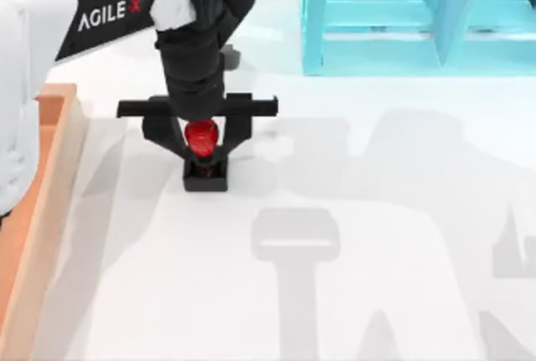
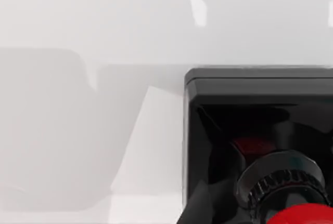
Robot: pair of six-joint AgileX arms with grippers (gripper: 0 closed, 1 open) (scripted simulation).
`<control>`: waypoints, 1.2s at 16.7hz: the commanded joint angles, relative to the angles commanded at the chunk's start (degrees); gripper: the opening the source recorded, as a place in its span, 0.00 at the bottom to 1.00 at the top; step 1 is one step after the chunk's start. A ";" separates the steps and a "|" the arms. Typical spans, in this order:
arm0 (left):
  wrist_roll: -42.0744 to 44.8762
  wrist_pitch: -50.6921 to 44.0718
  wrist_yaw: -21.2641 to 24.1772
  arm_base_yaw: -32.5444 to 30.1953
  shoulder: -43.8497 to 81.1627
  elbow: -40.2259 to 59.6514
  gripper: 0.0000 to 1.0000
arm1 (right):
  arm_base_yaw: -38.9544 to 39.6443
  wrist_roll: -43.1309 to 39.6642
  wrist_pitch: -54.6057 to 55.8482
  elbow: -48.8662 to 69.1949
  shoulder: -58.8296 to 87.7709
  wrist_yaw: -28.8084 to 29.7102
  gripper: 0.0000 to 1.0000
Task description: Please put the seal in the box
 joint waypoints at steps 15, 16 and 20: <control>0.06 -0.96 -0.03 0.01 -0.06 0.97 0.00 | 0.00 0.00 0.00 0.00 0.00 0.00 1.00; 0.03 -2.33 -0.10 -0.01 -0.04 2.33 0.00 | 0.00 0.00 0.00 0.00 0.00 0.00 1.00; -0.20 -12.10 -0.31 -0.05 0.23 12.23 0.00 | 0.00 0.00 0.00 0.00 0.00 0.00 1.00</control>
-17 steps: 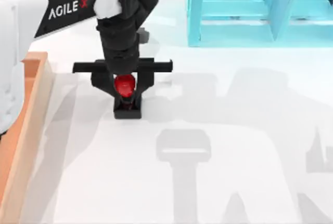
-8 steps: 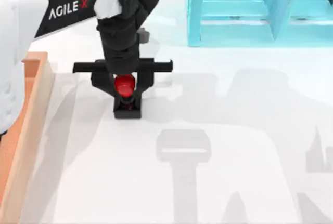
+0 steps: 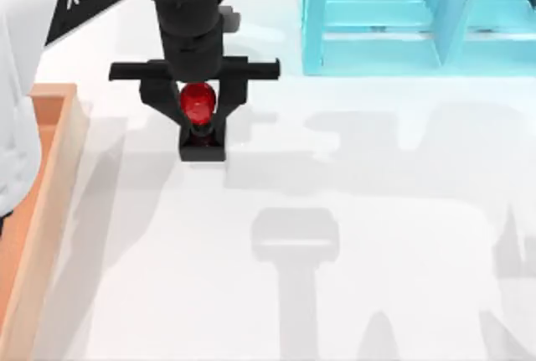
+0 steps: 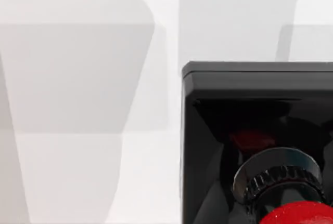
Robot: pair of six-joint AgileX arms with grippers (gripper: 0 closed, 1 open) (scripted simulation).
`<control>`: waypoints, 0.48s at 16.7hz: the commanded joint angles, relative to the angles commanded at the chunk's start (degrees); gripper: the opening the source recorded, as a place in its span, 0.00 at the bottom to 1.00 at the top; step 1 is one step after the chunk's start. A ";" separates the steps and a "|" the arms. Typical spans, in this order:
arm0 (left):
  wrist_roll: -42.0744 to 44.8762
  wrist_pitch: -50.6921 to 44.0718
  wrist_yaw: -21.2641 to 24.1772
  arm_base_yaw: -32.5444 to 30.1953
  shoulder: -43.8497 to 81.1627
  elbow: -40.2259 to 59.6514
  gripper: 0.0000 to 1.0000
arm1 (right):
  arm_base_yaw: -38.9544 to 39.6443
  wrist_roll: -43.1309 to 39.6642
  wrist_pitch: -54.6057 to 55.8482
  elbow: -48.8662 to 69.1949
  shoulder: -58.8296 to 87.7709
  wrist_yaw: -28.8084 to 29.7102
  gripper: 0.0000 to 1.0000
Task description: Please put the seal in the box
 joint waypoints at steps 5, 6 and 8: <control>0.09 -10.26 0.32 -0.06 -0.46 9.97 0.00 | 0.00 0.00 0.00 0.00 0.00 0.00 1.00; 0.09 -10.57 0.33 -0.06 -0.45 10.29 0.00 | 0.00 0.00 0.00 0.00 0.00 0.00 1.00; 0.09 -10.57 0.33 -0.06 -0.45 10.29 0.00 | 0.00 0.00 0.00 0.00 0.00 0.00 1.00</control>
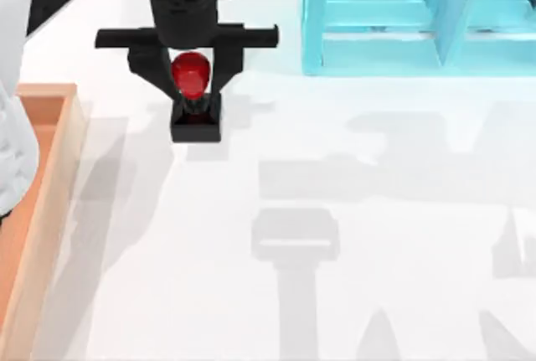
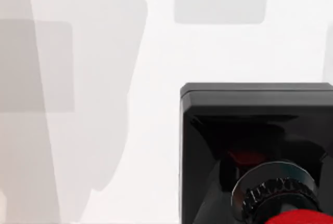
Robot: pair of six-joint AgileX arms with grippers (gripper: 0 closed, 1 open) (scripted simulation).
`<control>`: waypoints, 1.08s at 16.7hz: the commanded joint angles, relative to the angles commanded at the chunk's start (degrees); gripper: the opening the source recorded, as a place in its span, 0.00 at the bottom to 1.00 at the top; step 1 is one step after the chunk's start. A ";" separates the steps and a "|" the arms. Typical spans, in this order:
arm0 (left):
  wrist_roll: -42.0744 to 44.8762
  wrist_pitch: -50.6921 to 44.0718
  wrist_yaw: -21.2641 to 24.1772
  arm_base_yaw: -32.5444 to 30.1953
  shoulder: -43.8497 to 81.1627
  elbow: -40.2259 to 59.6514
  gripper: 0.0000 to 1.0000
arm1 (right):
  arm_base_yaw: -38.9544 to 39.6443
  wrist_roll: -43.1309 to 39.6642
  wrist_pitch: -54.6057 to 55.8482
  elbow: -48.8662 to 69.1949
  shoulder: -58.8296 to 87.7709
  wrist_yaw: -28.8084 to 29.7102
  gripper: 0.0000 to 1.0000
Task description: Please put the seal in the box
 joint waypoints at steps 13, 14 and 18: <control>32.58 5.56 0.36 33.18 -22.33 -25.88 0.00 | 0.00 0.00 0.00 0.00 0.00 0.00 1.00; 35.82 6.19 0.47 36.38 -24.80 -28.73 0.00 | 0.00 0.00 0.00 0.00 0.00 0.00 1.00; 42.82 7.96 0.77 43.25 -31.11 -35.44 0.00 | 0.00 0.00 0.00 0.00 0.00 0.00 1.00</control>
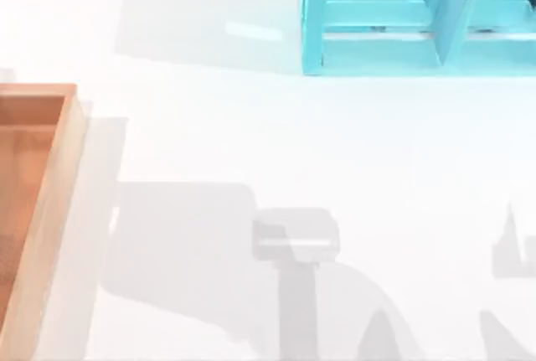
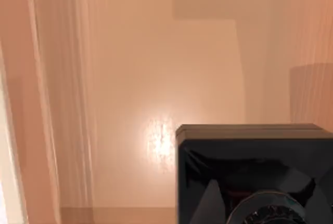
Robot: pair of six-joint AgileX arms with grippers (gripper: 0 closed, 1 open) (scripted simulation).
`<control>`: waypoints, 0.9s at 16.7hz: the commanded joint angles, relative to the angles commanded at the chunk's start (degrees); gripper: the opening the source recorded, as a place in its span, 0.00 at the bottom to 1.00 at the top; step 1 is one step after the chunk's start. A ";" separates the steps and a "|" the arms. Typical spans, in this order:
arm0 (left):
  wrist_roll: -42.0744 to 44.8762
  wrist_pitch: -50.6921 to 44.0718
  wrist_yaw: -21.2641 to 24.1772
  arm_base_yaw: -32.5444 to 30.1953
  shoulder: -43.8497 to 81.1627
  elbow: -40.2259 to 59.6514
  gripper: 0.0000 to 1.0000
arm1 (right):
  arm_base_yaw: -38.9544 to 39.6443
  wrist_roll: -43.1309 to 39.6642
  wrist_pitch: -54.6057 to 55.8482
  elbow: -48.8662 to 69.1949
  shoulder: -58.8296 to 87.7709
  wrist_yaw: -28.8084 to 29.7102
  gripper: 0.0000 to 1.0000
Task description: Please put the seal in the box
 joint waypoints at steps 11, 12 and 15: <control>0.25 10.02 0.09 0.17 0.24 -9.59 0.00 | 0.00 0.00 0.00 0.00 0.00 0.00 1.00; 0.24 11.86 0.11 0.19 0.31 -11.51 0.00 | 0.00 0.00 0.00 0.00 0.00 0.00 1.00; 0.33 14.68 0.02 0.32 0.50 -14.12 0.00 | 0.00 0.00 0.00 0.00 0.00 0.00 1.00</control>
